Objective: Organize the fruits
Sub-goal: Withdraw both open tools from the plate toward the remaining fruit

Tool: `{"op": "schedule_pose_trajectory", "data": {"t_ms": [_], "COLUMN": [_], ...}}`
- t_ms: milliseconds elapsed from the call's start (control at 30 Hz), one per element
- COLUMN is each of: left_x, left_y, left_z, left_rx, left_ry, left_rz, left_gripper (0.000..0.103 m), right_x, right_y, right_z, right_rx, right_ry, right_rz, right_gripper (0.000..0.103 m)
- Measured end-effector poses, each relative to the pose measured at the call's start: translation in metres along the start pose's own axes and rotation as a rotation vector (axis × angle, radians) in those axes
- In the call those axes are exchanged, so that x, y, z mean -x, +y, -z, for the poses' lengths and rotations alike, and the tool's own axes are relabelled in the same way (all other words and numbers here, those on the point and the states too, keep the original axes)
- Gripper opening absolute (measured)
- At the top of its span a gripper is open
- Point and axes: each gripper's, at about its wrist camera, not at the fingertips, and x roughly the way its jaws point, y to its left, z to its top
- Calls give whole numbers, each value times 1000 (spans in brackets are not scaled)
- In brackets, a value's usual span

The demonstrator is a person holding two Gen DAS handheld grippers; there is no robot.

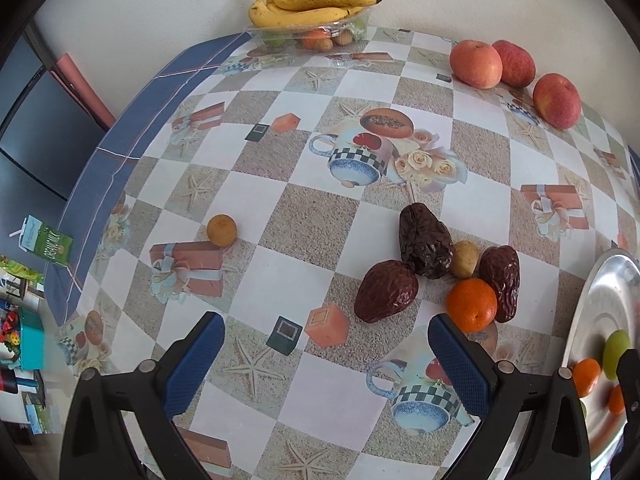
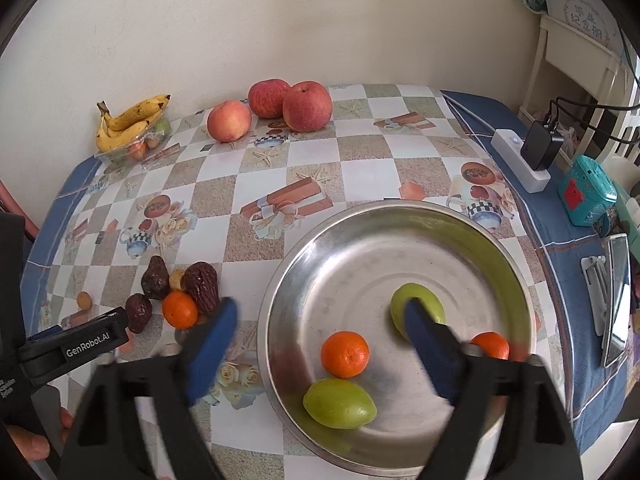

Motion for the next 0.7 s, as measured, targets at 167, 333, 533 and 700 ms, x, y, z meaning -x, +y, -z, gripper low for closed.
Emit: {"op": "schedule_pose_trajectory", "data": {"t_ms": [167, 333, 533, 700], "left_x": [-2, 0, 3, 3], "left_y": [-1, -4, -9, -6], "left_z": [1, 1, 2, -3], "left_rx": [-7, -28, -59, -49], "left_ry": [4, -19, -50, -57], "left_rz": [9, 12, 50, 90], "left_gripper": [103, 103, 103, 103], "right_x": [-6, -6, -5, -6], "right_y": [1, 0, 0, 1], "right_z": [2, 3, 2, 1], "right_rx": [22, 17, 5, -5], "right_ry": [22, 16, -6, -9], "right_rz": [36, 28, 9, -17], "right_gripper": [91, 91, 91, 91]}}
